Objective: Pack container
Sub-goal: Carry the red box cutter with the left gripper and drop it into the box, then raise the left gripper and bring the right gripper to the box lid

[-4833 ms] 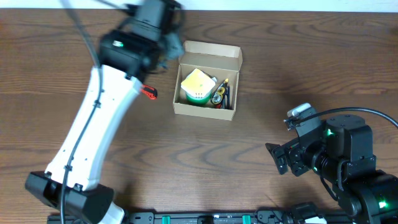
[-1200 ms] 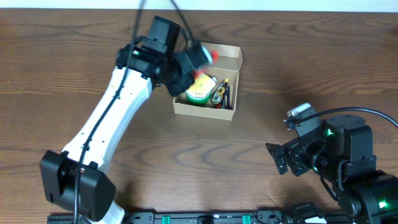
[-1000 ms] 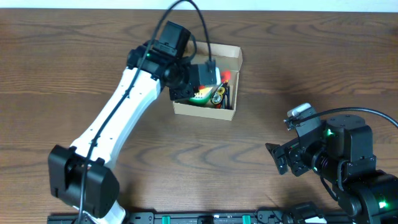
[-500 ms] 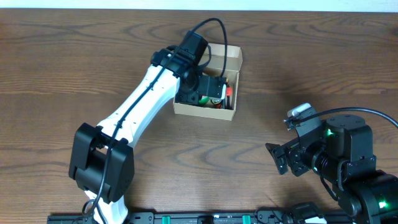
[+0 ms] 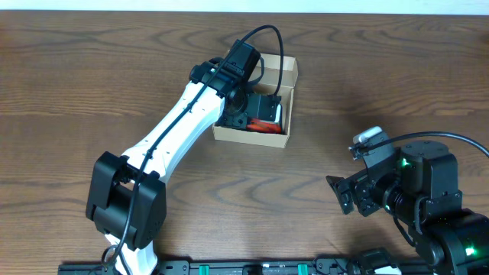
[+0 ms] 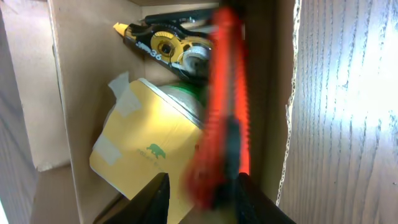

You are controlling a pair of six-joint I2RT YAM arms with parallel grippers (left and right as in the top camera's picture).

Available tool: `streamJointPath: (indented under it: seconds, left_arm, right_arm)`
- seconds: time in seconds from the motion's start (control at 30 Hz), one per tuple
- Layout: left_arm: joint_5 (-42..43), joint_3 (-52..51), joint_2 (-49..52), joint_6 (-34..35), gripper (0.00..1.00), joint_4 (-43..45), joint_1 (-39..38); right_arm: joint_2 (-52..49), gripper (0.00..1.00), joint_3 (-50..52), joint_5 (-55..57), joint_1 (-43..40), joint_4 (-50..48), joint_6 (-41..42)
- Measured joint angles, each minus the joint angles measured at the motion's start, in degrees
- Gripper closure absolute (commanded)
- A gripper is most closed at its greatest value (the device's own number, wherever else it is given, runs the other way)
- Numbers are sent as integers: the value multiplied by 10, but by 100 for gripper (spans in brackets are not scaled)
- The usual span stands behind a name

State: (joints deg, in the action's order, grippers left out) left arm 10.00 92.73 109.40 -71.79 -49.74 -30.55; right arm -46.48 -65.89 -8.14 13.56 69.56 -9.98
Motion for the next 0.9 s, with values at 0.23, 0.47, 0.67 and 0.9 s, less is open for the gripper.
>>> streamJointPath:
  seconds: [0.23,0.47,0.67,0.9]
  left_arm:
    - [-2,0,0,8,56,-2,0]
    - [-9,0,0,44,57,-3,0]
    - [-26,0,-2,155,92,-6,0]
    - [-39,0,-59,315,94,-2,3]
  right_arm:
    - [0,1,0,0,0,0,0]
    - [0,1,0,0,0,0,0]
    - [0,1,0,0,0,0,0]
    - [0,1,0,0,0,0,0]
